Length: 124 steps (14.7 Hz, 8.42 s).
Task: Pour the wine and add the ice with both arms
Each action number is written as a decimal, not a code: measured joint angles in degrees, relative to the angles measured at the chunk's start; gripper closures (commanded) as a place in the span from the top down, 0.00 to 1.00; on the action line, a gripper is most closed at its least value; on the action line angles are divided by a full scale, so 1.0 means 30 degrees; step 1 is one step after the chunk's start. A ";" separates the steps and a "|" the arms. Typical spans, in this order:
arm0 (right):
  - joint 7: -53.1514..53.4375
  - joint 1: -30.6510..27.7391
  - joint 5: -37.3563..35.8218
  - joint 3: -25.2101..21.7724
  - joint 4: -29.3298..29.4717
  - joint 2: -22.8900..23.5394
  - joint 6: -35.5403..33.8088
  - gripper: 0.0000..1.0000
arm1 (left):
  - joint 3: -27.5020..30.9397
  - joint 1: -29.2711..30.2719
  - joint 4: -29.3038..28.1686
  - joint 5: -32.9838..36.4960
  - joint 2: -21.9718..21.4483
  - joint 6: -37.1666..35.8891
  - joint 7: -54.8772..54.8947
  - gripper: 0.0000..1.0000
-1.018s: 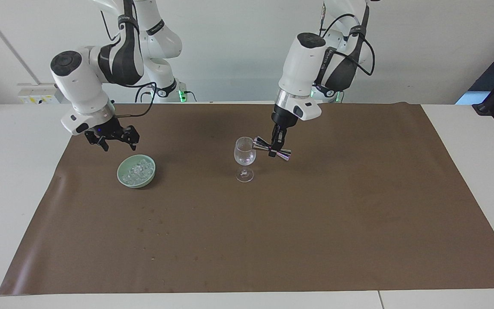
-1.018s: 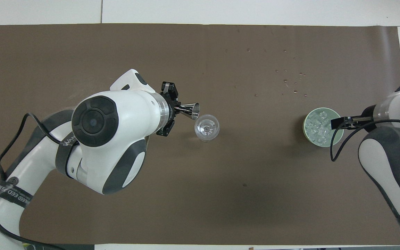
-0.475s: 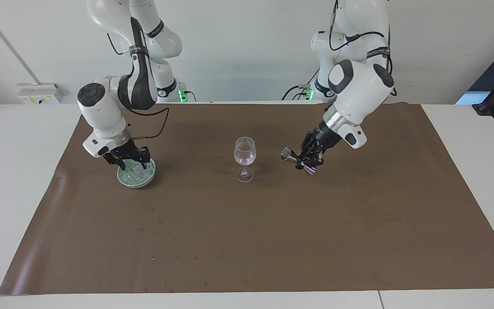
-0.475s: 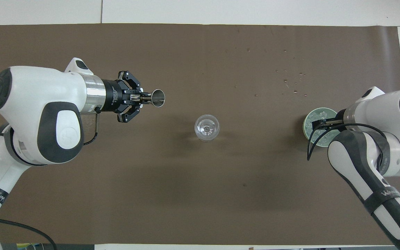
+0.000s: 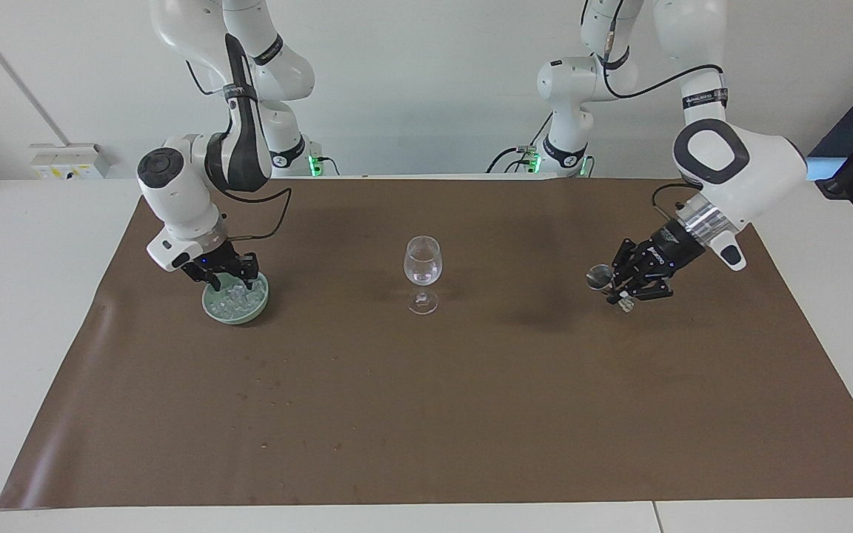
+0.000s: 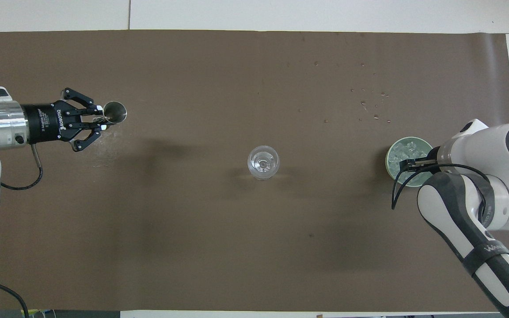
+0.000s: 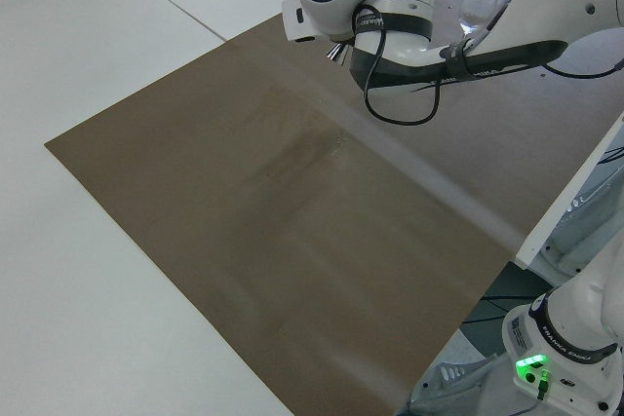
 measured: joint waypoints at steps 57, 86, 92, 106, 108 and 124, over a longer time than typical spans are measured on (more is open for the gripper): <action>0.0001 0.0005 0.0001 0.0030 0.0144 0.0505 0.0374 0.00 | 0.0037 0.6369 -0.3567 0.0080 0.1068 -0.0924 1.0661 1.00; 1.6546 1.1443 0.0742 0.0547 1.3911 0.4100 -0.7130 0.07 | -0.0386 -0.1324 0.9611 1.7136 -0.1194 -1.1475 1.7370 1.00; 1.6547 1.1460 0.0736 0.0548 1.2986 0.3796 -0.6630 0.10 | -0.0384 -0.1376 0.9765 1.7400 -0.1466 -1.3331 1.8257 1.00; 1.7095 1.1734 0.0738 0.0554 1.2647 0.3550 -0.6569 0.52 | -0.0296 -0.1371 0.9787 1.7922 -0.1488 -1.3292 1.9336 1.00; 1.7099 1.1733 0.0738 0.0547 1.2651 0.3529 -0.6598 0.57 | -0.0292 -0.1370 0.9786 1.7928 -0.1488 -1.3292 1.9336 1.00; 0.7591 0.1833 -0.0019 -0.0132 1.3794 0.0892 -1.1981 1.00 | -0.0248 -0.1348 0.9773 1.7947 -0.1488 -1.3301 1.9336 1.00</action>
